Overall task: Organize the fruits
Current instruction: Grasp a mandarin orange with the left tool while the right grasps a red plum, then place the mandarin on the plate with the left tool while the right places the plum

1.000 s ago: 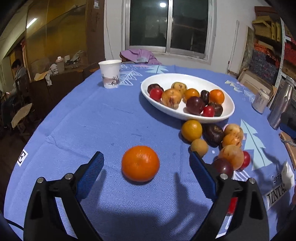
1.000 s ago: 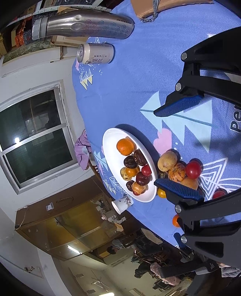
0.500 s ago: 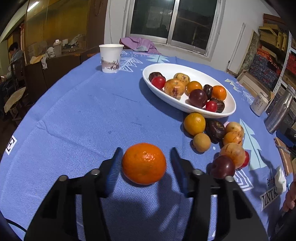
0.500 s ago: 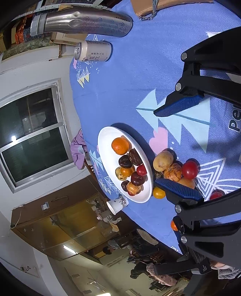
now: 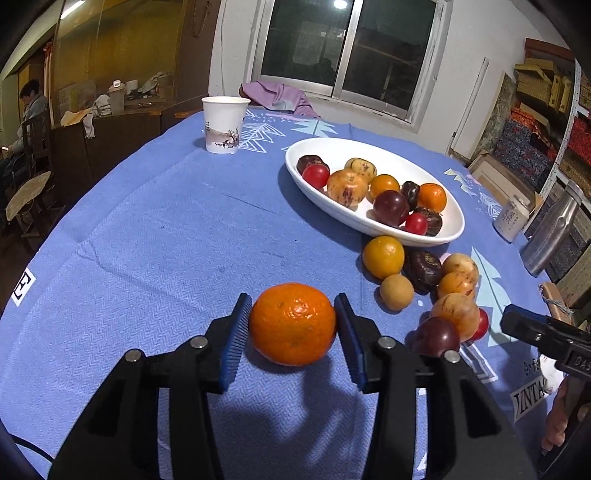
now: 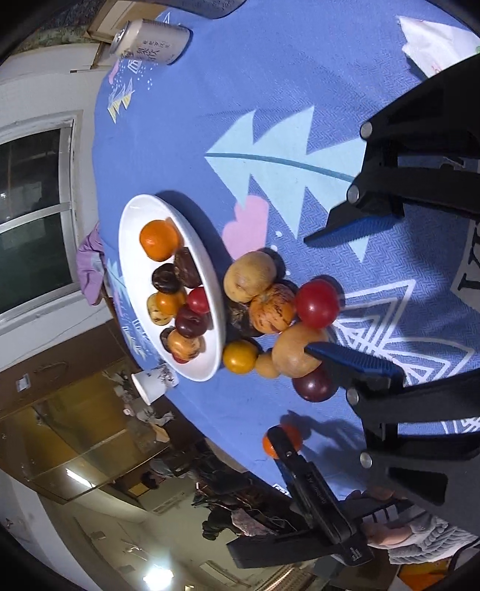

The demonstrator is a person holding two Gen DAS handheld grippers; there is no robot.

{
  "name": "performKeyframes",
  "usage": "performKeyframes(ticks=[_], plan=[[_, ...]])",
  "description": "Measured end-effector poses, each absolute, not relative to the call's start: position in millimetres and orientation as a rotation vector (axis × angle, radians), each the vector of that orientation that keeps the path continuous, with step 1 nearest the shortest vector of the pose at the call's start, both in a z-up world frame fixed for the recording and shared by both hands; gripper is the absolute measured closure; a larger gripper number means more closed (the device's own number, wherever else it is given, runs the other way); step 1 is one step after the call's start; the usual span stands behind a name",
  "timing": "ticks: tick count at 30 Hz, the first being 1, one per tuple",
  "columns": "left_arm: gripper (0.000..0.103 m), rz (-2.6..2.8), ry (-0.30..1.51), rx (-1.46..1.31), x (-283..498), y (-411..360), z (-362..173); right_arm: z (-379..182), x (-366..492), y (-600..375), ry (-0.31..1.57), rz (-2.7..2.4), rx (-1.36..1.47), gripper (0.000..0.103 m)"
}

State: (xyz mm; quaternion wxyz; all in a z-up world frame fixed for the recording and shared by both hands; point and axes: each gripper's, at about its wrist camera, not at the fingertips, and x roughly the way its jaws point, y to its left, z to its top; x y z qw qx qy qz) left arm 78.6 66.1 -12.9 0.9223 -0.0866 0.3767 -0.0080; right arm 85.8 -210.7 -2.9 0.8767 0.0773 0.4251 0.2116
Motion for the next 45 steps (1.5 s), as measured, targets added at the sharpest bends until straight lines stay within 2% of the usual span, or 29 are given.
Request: performKeyframes(ticks=[2, 20, 23, 27, 30, 33, 39, 45], plan=[[0.057, -0.019, 0.776, -0.184, 79, 67, -14, -7, 86, -208, 0.906, 0.460, 0.160, 0.067], [0.057, -0.045, 0.811, -0.206, 87, 67, -21, -21, 97, -189, 0.943, 0.470, 0.123, 0.070], [0.058, -0.088, 0.817, -0.237, 90, 64, -13, -2, 87, -204, 0.853, 0.452, 0.155, 0.070], [0.057, -0.081, 0.754, -0.144, 103, 46, 28, 40, 88, -231, 0.744, 0.418, 0.228, 0.070], [0.058, -0.093, 0.701, -0.116, 128, 29, 62, 80, 104, -244, 0.669, 0.390, 0.238, 0.070], [0.058, -0.121, 0.694, -0.101, 153, 8, 71, 97, 130, -242, 0.647, 0.381, 0.248, 0.070], [0.058, -0.157, 0.736, -0.132, 189, -9, 37, 58, 191, -208, 0.751, 0.367, 0.206, 0.070], [0.057, -0.157, 0.781, -0.139, 206, -2, 16, 24, 208, -192, 0.805, 0.344, 0.167, 0.070]])
